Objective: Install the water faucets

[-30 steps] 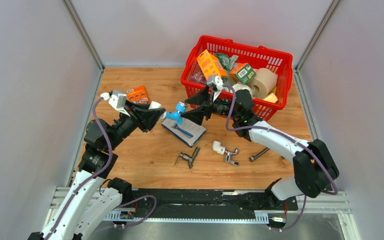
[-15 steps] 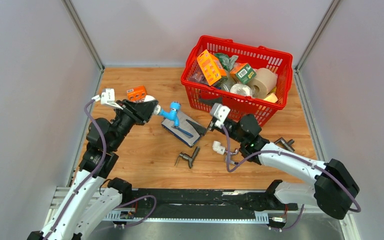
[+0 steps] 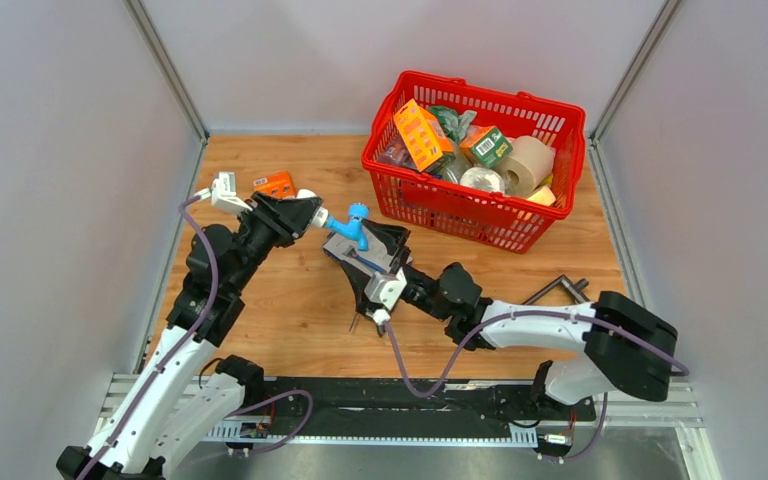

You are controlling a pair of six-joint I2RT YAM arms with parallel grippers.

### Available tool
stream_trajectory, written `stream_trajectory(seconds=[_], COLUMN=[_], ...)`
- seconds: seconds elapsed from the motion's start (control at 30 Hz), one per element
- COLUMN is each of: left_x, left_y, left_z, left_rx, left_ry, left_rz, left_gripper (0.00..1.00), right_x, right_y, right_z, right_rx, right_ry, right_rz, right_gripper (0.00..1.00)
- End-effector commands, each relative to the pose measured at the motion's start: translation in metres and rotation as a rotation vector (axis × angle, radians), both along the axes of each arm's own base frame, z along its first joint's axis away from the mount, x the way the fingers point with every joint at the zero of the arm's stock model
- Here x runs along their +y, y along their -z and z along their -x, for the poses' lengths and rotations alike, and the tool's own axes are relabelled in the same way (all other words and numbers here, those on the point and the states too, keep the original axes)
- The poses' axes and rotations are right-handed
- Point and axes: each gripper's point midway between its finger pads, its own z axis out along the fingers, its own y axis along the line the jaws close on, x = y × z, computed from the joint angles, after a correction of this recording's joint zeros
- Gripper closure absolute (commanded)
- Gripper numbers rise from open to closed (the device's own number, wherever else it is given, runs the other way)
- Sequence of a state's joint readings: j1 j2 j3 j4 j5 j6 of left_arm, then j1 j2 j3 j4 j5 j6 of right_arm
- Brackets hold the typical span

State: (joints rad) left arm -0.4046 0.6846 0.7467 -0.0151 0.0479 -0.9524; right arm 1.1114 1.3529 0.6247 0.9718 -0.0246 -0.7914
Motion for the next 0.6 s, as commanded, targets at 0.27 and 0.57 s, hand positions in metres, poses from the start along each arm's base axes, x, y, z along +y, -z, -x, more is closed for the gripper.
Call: stream_trajectory(seconds=[0.27, 0.57], left_x=[-0.025, -0.029], left_y=[-0.043, -0.065], left_z=[0.019, 0.031], left_rx=[-0.108, -0.254], left_ry=[0.173, 0.228], left_rz=[0.099, 0.011], left_gripper=[1.0, 1.0], right_x=[0.005, 0.02], right_y=[-0.021, 0.003], right_z=[-0.038, -0.024], right_rx=[-0.107, 0.141], right_ry=[0.197, -0.048], right_rz=[-0.104, -0.094], right_gripper=[0.12, 0.5])
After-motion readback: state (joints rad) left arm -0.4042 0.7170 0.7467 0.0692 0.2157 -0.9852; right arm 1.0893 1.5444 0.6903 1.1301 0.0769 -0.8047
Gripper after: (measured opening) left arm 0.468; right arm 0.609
